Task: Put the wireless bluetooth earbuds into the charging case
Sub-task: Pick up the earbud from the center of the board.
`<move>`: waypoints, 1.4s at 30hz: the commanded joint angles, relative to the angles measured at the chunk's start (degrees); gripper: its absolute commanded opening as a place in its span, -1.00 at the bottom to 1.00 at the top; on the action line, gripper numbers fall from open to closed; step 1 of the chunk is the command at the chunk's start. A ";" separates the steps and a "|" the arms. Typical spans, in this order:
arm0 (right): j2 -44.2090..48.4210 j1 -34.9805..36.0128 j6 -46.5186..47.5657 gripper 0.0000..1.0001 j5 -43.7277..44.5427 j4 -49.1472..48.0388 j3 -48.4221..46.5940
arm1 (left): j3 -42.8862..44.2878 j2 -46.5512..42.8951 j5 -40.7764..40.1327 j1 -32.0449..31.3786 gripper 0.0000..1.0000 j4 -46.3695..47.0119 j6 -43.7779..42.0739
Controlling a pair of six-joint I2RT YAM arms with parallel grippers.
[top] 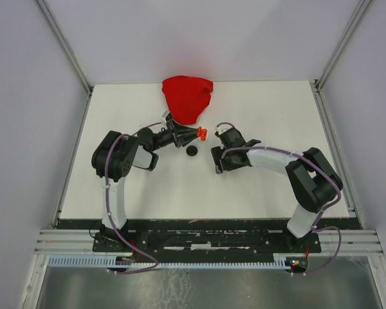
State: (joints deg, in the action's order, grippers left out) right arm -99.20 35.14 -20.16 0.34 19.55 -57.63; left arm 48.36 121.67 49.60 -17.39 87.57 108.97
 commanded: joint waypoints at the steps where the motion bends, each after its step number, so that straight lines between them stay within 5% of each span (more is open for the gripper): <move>1: -0.91 -0.24 -1.05 0.44 -0.91 -2.11 -0.04 | -0.22 -2.30 0.14 0.59 -0.94 11.55 -1.12; 42: -6.27 0.01 -1.82 0.45 -3.55 -2.80 -7.13 | -0.70 -2.11 0.84 2.20 -0.94 11.53 -1.34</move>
State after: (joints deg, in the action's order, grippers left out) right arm -104.38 35.14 -21.87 -2.85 16.32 -63.18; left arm 47.51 121.67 49.67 -15.44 87.57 108.99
